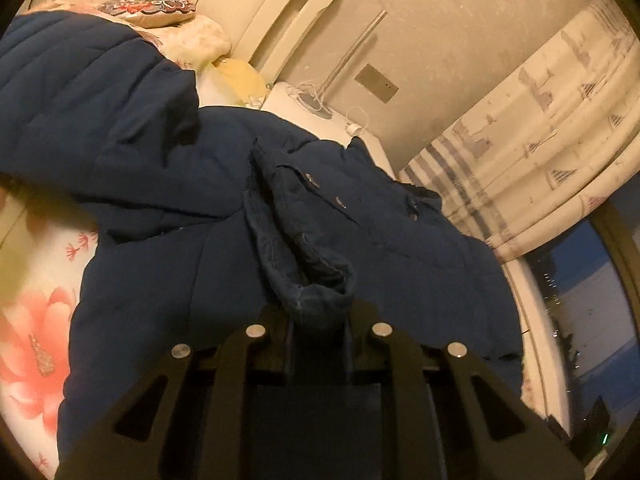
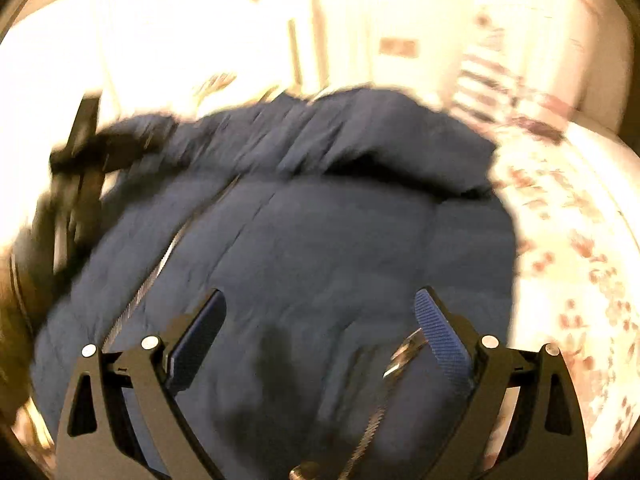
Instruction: Fold large clothes
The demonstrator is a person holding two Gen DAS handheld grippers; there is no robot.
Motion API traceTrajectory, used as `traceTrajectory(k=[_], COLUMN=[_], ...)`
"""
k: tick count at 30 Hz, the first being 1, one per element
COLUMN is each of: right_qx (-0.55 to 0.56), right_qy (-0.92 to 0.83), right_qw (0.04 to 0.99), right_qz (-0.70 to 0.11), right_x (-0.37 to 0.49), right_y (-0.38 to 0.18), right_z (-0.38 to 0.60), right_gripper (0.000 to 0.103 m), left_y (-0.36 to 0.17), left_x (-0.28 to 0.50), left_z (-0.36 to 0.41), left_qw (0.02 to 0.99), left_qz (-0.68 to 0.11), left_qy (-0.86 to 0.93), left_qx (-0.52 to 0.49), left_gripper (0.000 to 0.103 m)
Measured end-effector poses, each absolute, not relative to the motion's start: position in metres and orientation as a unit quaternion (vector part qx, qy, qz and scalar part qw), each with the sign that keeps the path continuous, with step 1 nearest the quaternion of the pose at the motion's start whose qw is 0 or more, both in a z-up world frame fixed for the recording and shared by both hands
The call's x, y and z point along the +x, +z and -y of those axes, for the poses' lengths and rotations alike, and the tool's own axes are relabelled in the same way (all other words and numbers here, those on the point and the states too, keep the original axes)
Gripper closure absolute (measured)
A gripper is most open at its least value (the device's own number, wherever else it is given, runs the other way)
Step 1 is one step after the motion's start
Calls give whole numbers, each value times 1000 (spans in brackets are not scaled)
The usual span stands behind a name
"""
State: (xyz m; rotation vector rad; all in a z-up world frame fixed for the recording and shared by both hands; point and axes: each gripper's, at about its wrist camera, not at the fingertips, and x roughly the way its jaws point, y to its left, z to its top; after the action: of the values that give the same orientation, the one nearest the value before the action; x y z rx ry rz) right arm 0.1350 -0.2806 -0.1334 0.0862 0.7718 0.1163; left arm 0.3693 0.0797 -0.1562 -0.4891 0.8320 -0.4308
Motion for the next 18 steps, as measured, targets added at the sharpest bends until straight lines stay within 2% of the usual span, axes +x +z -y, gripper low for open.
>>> traceTrajectory(k=[4, 5, 8, 10, 13, 14, 15, 16, 17, 18], right_qx=[84, 91, 93, 81, 51, 38, 32, 31, 30, 30], right_qy=[-14, -37, -57, -58, -61, -65, -65, -66, -64, -62], right_qw=[938, 938, 938, 935, 923, 910, 909, 911, 911, 909], right_qz=[-335, -332, -330, -340, -376, -407, -409, -405, -407, -411], right_x=[174, 193, 238, 267, 293, 302, 302, 303, 304, 306], right_y=[-104, -98, -97, -108, -143, -156, -156, -156, -157, -158], right_z=[316, 324, 332, 326, 311, 308, 304, 304, 304, 305], right_gripper=[14, 22, 36, 39, 39, 39, 38, 38, 36, 36], left_y=[-155, -150, -135, -131, -135, -137, -137, -136, -132, -126], left_x=[362, 357, 338, 334, 341, 344, 345, 345, 339, 330], left_z=[-80, -85, -103, -110, -107, -106, -111, -114, -124, -133], left_qw=[875, 882, 904, 905, 901, 901, 901, 899, 902, 911], left_qz=[-377, -358, -293, -277, -297, -306, -308, -305, -284, -250], left_qy=[-199, -195, -186, -186, -181, -167, -155, -152, -143, -123], left_qx=[-230, -237, -251, -264, -259, -258, -264, -275, -293, -303], left_gripper=[86, 87, 88, 88, 86, 81, 68, 60, 41, 26])
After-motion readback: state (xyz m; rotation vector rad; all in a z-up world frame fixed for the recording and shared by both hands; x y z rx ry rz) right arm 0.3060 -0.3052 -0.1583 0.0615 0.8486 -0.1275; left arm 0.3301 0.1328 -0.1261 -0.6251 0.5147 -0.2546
